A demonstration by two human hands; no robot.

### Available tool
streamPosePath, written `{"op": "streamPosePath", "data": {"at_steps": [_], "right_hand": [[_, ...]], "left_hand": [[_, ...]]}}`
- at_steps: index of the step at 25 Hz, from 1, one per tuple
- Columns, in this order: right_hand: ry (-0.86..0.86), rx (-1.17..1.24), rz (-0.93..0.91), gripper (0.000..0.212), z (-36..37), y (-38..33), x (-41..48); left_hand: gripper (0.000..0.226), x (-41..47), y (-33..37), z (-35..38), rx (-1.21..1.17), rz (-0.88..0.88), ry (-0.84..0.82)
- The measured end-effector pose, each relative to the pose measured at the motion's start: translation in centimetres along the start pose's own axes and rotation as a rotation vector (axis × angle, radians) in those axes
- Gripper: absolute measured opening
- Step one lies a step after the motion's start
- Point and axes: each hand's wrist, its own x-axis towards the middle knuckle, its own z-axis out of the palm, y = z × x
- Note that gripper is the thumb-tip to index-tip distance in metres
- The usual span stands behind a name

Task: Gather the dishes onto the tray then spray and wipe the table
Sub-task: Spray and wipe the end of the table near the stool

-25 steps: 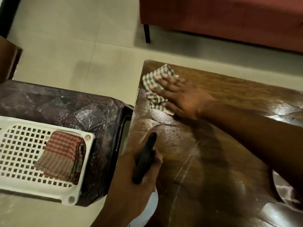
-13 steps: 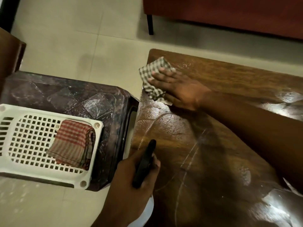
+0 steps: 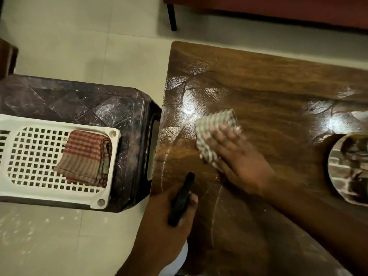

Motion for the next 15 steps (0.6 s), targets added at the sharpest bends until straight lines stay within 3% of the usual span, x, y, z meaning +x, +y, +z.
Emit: {"op": "streamPosePath", "data": {"at_steps": [2, 4, 6, 8, 11, 13, 15], "right_hand": [[-0.142, -0.145, -0.448, 0.063, 1.2, -0.8, -3.6], [-0.225, -0.227, -0.694, 0.061, 0.3, 1.9, -5.5], [-0.145, -0.238, -0.501, 0.061, -0.6, 5.1, -5.3], [0.059, -0.138, -0.071, 0.063, -1.0, 6.6, -3.7], [0.325, 0.143, 0.551, 0.068, -0.6, 2.5, 1.2], [0.365, 0.222, 0.686, 0.071, 0.2, -2.1, 3.5], [0.227, 0.093, 0.475, 0.07, 1.7, -5.9, 2.9]], "left_hand": [[0.056, -0.5, -0.6, -0.2, 0.055, 0.027, 0.001], [0.032, -0.9, -0.7, -0.3, 0.098, 0.07, 0.008], [0.029, -1.2, -0.4, -0.4, 0.074, 0.069, 0.011], [0.032, -1.4, -0.9, -0.4, 0.041, 0.044, 0.036], [0.024, -1.7, -0.5, -0.4, 0.0, 0.018, 0.031], [0.017, -1.6, -0.2, -0.4, -0.048, -0.012, 0.052], [0.02, -1.1, -0.1, -0.6, -0.073, -0.028, 0.069]]}}
